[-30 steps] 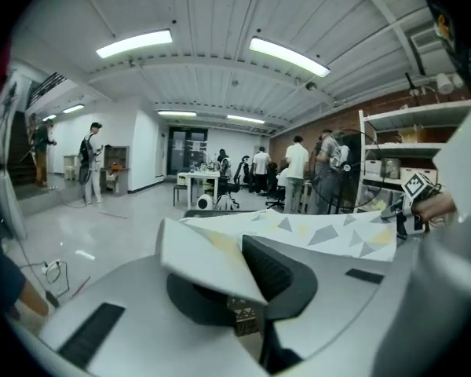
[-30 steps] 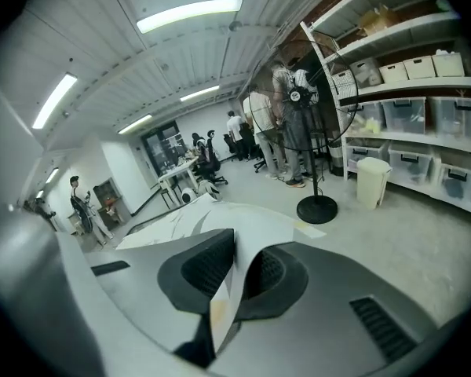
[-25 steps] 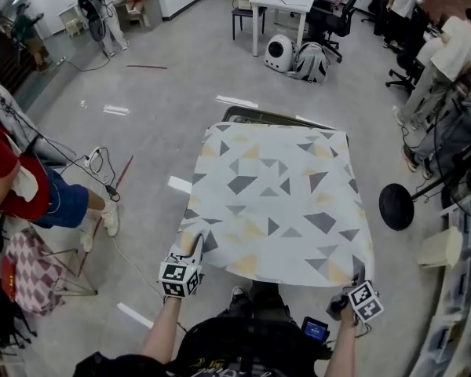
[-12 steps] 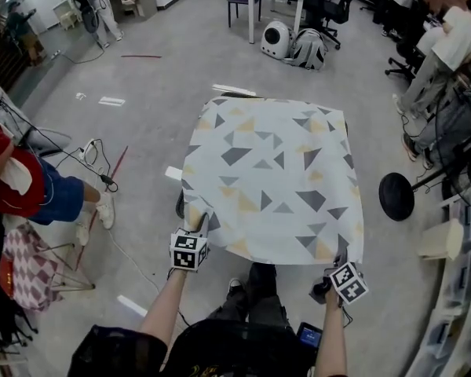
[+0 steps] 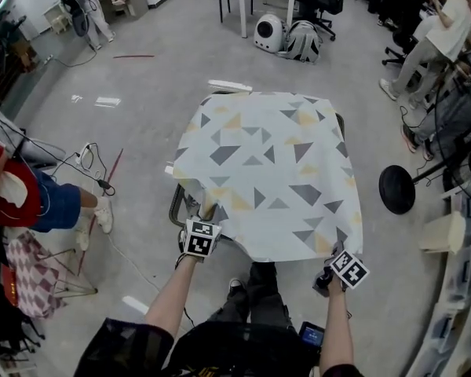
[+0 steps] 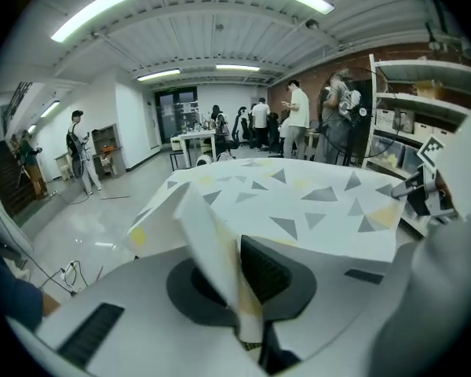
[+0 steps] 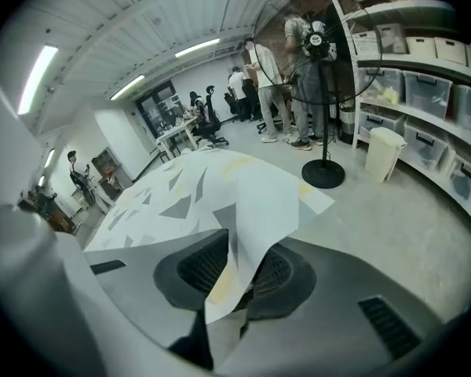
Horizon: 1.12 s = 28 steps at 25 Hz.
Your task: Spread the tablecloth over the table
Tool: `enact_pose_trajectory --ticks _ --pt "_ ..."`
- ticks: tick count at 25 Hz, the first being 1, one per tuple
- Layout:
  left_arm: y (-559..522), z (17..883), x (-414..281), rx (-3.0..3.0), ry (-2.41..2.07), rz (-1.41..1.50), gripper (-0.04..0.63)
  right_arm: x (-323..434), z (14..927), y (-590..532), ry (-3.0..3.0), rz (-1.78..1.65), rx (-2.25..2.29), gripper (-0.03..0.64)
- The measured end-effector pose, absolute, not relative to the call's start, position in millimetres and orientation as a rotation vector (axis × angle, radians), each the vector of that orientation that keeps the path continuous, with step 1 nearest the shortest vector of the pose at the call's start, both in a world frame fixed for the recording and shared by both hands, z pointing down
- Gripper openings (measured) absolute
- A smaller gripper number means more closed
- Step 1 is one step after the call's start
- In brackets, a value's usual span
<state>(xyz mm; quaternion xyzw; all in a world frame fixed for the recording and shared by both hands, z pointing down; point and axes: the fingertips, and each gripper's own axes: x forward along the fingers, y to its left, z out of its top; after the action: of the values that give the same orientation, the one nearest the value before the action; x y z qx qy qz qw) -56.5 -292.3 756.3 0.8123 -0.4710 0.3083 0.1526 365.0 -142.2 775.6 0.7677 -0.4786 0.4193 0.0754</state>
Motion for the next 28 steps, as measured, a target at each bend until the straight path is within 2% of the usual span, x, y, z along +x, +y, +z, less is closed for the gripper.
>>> enact_pose_trajectory --ticks 4,7,13,17,22,28 --pt "-278 746 -78 2.27 -1.44 0.786 0.037 371 781 -129 -1.392 1.28 2.277 0.179" --pt "-260 743 -104 2.174 -1.525 0.731 0.091 381 778 -110 -1.302 1.278 2.333 0.237" --pt "-218 754 -146 2.004 -1.637 0.78 0.129 363 758 -97 -1.369 1.279 2.342 0.238" --pt "-202 770 -167 1.871 -1.656 0.753 0.215 334 746 -99 -1.487 1.281 2.293 0.238" --pt "-182 783 -196 1.719 -1.683 0.784 0.355 298 731 -103 -1.602 1.276 2.25 0.225" --pt "-155 774 -207 1.764 -1.64 0.723 0.356 246 704 -106 -1.808 1.273 2.106 0.224"
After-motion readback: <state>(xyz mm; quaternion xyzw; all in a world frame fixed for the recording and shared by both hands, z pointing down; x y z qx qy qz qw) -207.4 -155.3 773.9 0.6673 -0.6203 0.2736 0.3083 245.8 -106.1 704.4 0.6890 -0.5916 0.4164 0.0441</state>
